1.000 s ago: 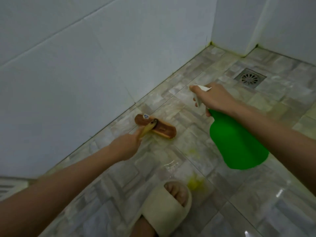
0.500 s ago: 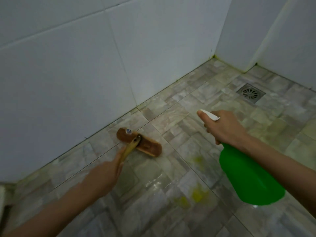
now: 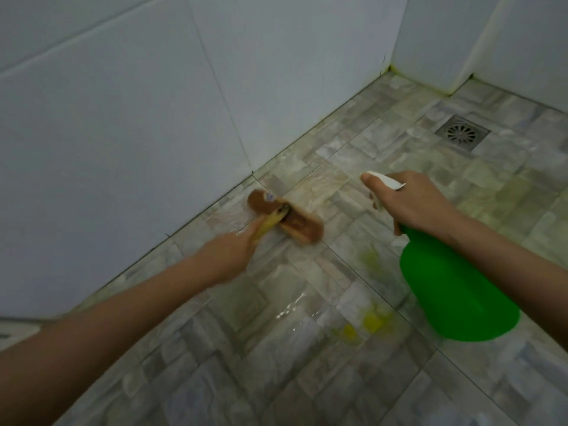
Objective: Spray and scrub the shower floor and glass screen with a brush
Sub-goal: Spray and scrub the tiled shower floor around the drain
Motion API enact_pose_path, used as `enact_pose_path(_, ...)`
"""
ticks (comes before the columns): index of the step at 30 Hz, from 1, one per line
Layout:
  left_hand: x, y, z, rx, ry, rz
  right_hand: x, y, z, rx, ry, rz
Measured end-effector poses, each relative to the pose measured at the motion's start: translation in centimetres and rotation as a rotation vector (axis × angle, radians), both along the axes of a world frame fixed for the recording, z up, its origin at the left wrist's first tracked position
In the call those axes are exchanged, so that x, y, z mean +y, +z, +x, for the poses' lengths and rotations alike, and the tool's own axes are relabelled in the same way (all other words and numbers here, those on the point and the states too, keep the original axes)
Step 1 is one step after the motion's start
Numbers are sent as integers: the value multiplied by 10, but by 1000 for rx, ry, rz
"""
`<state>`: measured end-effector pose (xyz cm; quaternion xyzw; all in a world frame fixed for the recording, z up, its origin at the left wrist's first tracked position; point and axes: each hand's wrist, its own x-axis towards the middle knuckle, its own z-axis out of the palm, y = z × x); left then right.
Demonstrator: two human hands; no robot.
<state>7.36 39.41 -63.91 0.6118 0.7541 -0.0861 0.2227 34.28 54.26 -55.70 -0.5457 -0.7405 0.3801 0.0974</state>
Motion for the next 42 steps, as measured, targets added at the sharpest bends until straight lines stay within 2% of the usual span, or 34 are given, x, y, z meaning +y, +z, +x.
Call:
enact_pose_path(3,-95,16,14,87,14,-170,1,6,22,-29,-47,-34)
enact_pose_path(5,-116,22,22,100,27,-207,0,5,30,-40,-59,-45)
enact_pose_path(9,-36,6,29,120,-22,-37,-3,2,28,5,-52,-26)
enact_pose_path(12,31,5,43,49,-40,1,-7,4,36,-9,-73,-29)
enact_pose_path(14,16,10,50,44,-50,-37,-10,7,46,-8,-117,-39)
enact_pose_path(17,-71,13,53,59,-62,-135,-18,17,71,-12,-142,-77)
enact_pose_path(20,-135,19,51,48,-13,-194,-35,22,88,-120,9,-131)
enact_pose_path(25,-145,16,59,-40,42,-141,-79,4,125,-210,264,-230)
enact_pose_path(32,-138,20,59,16,1,-129,-106,-32,148,-195,341,-41)
enact_pose_path(37,-137,22,61,9,-2,-106,-114,-46,150,-243,464,-35)
enact_pose_path(42,-140,22,56,-34,-8,-94,-116,-52,152,-268,498,-13)
